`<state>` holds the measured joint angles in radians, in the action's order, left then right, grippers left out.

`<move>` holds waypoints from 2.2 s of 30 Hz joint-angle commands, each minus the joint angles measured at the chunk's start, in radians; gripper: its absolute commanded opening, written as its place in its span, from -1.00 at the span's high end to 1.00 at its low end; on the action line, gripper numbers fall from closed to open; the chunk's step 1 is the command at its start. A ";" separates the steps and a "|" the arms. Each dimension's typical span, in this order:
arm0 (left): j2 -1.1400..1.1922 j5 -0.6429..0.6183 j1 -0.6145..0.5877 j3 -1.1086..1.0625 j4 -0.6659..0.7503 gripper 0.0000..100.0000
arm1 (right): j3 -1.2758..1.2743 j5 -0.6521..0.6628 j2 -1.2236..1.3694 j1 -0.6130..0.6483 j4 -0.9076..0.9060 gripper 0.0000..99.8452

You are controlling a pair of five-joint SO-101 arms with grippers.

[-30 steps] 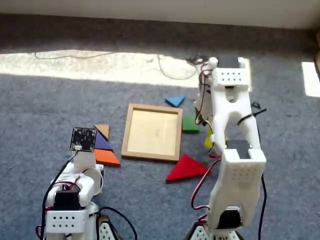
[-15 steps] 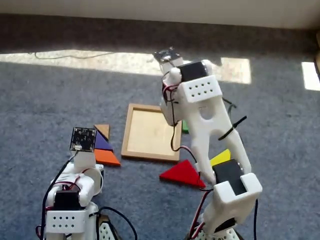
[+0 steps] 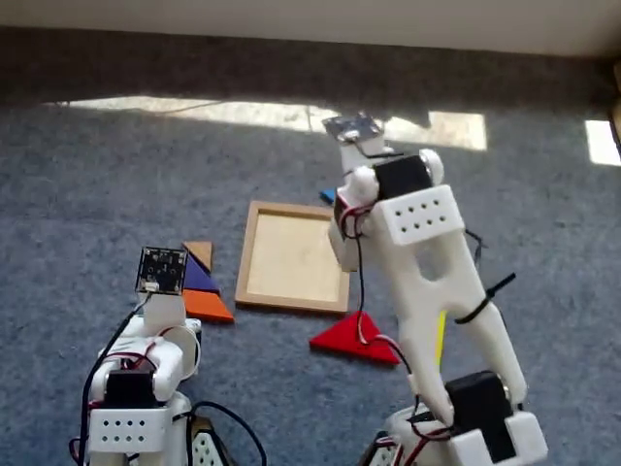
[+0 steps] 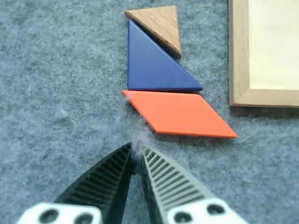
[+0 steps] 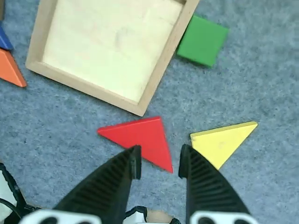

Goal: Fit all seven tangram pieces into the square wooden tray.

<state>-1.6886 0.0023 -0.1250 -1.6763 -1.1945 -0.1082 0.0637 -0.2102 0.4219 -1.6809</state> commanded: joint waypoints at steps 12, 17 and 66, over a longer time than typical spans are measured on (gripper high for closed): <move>-0.008 0.008 0.015 -0.025 0.015 0.98 | -0.536 -0.152 -0.062 -0.217 0.340 0.22; -0.008 0.008 0.015 -0.025 0.015 0.98 | -0.539 -0.172 -0.008 -0.211 0.369 0.11; -0.008 0.008 0.015 -0.025 0.015 0.98 | -0.475 -0.069 0.174 -0.265 0.452 0.65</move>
<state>-1.6886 0.0023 -0.1250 -1.6763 -1.1945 -0.6498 -0.0192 0.0184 0.1366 -1.1807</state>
